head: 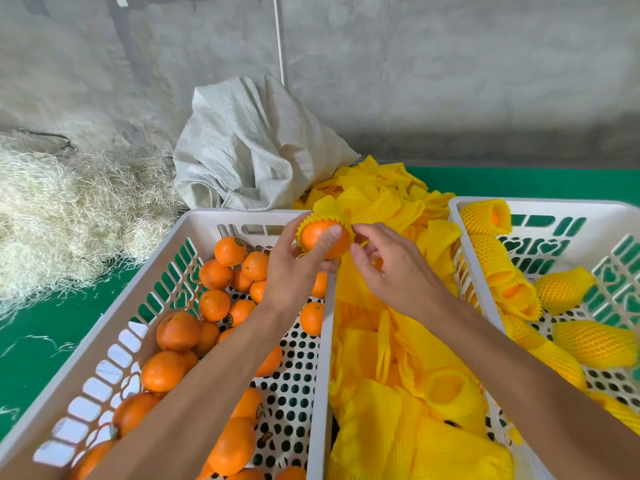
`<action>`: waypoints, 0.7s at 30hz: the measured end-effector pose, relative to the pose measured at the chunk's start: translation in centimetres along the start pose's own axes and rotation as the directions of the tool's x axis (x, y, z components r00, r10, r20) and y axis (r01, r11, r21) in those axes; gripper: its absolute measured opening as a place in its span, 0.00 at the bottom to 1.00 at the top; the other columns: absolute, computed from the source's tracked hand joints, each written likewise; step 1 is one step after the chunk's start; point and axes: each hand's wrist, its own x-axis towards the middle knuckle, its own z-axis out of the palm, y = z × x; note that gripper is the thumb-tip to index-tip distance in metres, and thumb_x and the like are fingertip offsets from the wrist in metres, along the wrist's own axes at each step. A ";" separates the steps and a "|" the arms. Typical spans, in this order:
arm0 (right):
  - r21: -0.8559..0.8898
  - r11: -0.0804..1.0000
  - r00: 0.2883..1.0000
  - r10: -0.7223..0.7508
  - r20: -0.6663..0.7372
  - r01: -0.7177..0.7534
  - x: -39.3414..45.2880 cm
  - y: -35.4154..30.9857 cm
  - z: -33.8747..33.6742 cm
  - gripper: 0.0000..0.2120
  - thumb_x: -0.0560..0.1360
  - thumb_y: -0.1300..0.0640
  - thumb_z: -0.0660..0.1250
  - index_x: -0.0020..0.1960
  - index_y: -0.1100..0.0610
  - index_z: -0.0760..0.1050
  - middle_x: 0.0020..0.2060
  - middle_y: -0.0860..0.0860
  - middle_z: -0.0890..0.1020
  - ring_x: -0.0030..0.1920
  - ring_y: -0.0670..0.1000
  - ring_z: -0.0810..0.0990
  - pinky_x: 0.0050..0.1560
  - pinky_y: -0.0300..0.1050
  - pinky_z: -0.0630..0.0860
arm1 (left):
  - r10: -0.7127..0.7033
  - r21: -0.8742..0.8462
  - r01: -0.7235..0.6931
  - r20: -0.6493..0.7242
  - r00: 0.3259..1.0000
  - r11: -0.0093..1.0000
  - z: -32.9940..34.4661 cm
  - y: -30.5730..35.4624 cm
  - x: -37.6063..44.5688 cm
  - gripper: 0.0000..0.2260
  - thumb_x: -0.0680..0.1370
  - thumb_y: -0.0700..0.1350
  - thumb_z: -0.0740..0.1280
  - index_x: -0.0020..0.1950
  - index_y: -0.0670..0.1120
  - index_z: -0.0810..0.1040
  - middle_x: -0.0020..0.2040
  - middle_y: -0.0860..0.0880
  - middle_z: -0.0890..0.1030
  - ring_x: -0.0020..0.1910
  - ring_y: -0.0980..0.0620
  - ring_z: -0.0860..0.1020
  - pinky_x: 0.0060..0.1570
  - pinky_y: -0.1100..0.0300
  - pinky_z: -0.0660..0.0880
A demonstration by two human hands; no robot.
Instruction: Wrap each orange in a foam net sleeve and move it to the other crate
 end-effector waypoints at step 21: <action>-0.074 0.997 0.990 -0.041 -0.135 0.031 0.1 -1.2 -0.4 0.14 0.79 0.55 0.70 0.62 0.59 0.80 0.49 0.51 0.85 0.44 0.49 0.83 0.42 0.52 0.82 | -0.044 0.069 0.050 -0.080 0.996 0.996 0.3 -0.4 -0.4 0.27 0.75 0.52 0.79 0.70 0.50 0.73 0.60 0.45 0.83 0.53 0.49 0.86 0.49 0.55 0.84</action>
